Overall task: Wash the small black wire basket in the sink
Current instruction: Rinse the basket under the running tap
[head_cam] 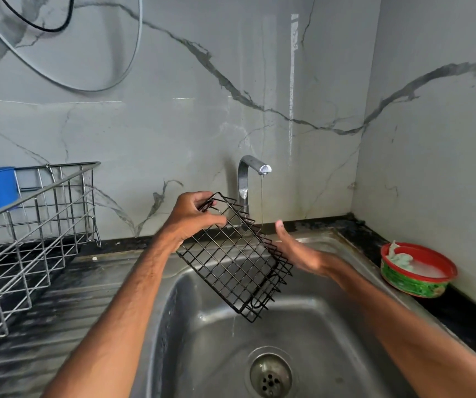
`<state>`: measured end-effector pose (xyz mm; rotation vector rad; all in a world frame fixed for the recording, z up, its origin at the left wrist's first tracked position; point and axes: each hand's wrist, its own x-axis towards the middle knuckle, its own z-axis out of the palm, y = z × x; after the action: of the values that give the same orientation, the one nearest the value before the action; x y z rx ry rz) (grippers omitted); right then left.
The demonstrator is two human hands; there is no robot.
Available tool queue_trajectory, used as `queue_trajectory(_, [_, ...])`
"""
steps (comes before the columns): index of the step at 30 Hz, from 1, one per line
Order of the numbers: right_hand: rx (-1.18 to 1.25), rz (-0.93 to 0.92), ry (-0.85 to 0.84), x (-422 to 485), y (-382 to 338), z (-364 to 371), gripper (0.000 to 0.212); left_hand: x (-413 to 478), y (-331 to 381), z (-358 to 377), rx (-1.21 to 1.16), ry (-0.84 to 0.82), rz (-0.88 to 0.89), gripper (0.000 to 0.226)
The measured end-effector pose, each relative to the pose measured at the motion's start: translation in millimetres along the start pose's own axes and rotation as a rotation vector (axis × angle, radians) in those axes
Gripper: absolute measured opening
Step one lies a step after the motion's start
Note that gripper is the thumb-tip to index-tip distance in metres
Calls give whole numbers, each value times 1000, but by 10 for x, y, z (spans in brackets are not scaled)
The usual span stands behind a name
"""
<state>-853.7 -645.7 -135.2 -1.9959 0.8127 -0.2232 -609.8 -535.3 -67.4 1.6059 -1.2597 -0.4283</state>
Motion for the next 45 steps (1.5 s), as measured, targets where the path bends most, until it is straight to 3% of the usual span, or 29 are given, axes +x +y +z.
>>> queue_trajectory(2, [30, 86, -24, -47, 80, -36, 96, 12, -21, -19, -17, 20, -8, 99])
queue_trajectory(5, [-45, -5, 24, -83, -93, -41, 78, 25, -55, -15, -55, 41, -29, 81])
queue_trajectory(11, [-74, -137, 150, -111, -437, -27, 80, 65, -106, -86, -106, 86, -43, 69])
queue_trajectory(17, [-132, 9, 92, -74, -88, -66, 69, 85, -141, -89, -111, 104, -108, 60])
queue_trajectory(20, [-40, 8, 107, -24, 2, -97, 67, 118, -186, -119, -130, 95, -169, 52])
queue_trajectory(23, [51, 19, 133, -25, 12, -134, 70, 106, -199, -181, -143, 78, -233, 33])
queue_trajectory(26, [-32, -9, 180, -69, -7, -146, 74, 86, -205, -206, -202, 31, -384, 46])
queue_trajectory(29, [-289, -62, 232, -49, -58, -186, 109, 76, -186, -180, -211, -99, -505, 59])
queue_trajectory(30, [-338, -64, 224, -32, -74, -205, 106, 77, -173, -158, -210, -131, -516, 52])
queue_trajectory(32, [-338, -76, 164, -3, -100, -213, 79, 36, -112, -113, -207, -191, -492, 35])
queue_trajectory(33, [-283, -89, 107, -42, -154, -180, 73, 11, -72, -94, -196, -222, -472, 36])
queue_trajectory(37, [-27, -124, -69, -132, -172, -91, 63, 12, -27, -24, -191, -304, -436, 73])
queue_trajectory(39, [18, -148, -51, -154, -180, -95, 53, 30, -41, 6, -206, -296, -408, 82])
queue_trajectory(42, [1, -172, 30, -145, -194, -100, 46, -6, -3, 35, -116, -287, -320, 53])
queue_trajectory(45, [-18, -168, 66, -120, -145, -122, 37, 2, 8, 33, -68, -304, -336, 50])
